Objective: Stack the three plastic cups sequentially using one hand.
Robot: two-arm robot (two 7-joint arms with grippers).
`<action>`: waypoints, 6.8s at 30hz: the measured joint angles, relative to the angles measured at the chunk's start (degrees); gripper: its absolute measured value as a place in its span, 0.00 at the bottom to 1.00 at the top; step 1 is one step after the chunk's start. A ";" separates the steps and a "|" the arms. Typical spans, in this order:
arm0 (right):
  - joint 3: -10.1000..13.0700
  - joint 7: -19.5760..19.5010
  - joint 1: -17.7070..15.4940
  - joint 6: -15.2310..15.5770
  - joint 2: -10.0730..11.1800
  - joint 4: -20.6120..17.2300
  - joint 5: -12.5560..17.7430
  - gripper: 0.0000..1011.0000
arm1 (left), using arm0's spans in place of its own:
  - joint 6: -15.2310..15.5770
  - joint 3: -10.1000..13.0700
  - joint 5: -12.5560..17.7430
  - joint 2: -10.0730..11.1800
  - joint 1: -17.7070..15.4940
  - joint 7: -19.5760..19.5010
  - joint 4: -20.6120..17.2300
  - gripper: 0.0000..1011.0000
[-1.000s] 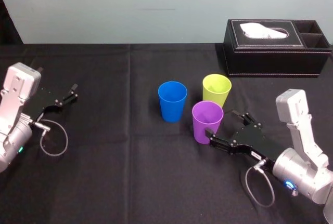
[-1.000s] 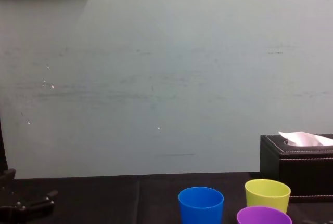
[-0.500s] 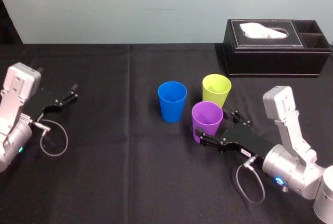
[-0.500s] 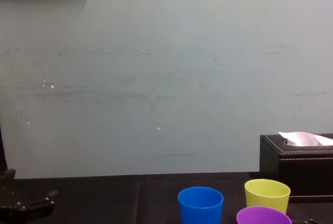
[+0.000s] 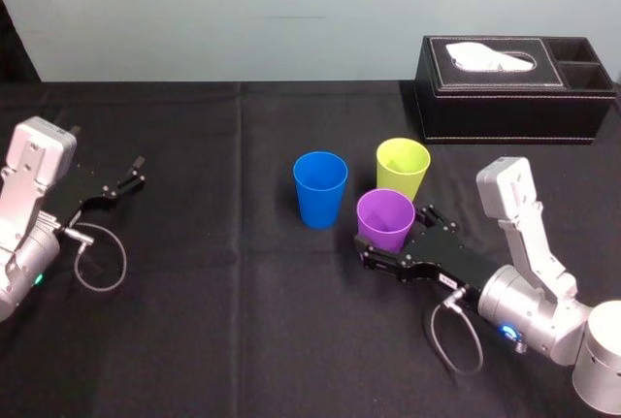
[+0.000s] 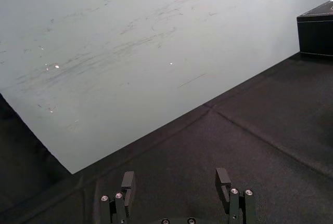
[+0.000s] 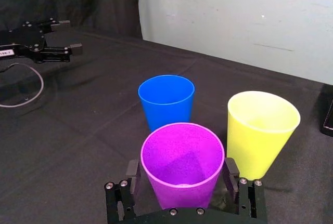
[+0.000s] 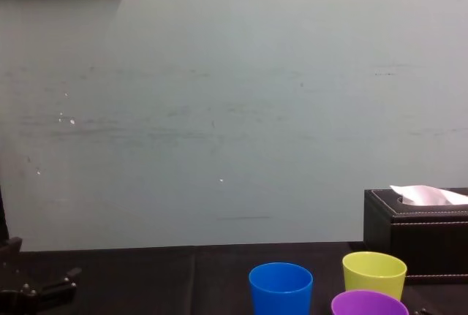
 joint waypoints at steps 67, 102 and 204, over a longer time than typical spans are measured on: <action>-5.89 7.54 20.63 10.80 -2.04 3.86 3.20 0.73 | 0.00 0.00 0.00 0.00 0.00 0.00 0.00 1.00; -9.47 7.26 21.91 7.63 -2.98 9.46 3.20 0.73 | 0.00 0.00 0.00 0.00 0.00 0.00 0.00 1.00; 4.07 1.36 12.13 -0.63 -7.23 17.42 0.48 0.99 | 0.00 0.00 0.00 0.00 0.00 0.00 0.00 1.00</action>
